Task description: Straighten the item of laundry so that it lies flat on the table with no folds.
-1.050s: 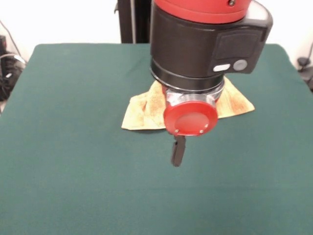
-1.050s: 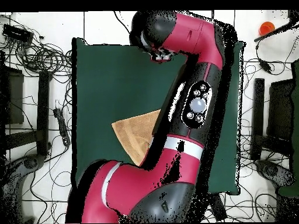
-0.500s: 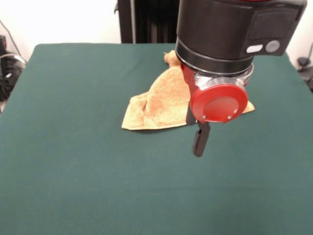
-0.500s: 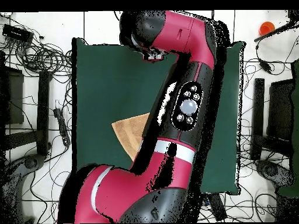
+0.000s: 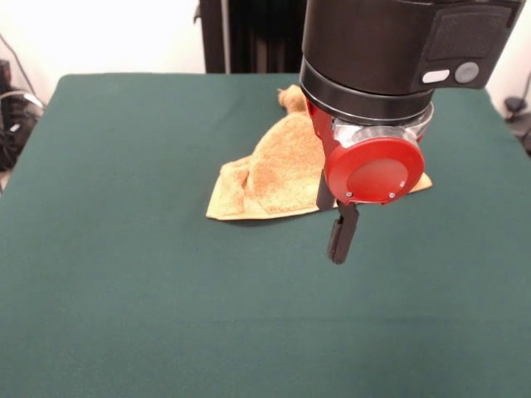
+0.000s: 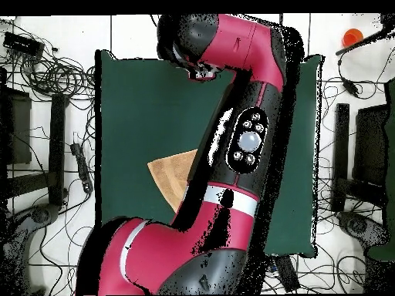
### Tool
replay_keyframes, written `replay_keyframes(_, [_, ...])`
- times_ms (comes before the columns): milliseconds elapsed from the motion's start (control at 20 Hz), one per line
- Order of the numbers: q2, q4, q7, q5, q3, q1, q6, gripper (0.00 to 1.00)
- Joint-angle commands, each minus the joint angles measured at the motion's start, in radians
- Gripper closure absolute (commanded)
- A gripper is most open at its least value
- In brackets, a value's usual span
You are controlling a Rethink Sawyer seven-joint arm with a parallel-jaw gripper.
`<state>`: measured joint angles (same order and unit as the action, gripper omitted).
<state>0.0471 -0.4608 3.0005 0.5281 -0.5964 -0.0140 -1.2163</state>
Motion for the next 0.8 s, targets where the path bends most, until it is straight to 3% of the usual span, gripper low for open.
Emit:
replay_keyframes(50, [-0.009, -0.176, 0.252, 0.008, 0.069, 0.026, 0.027, 0.00])
replay_keyframes(800, [-0.013, -0.185, 0.298, 0.012, 0.063, 0.046, 0.043, 0.00])
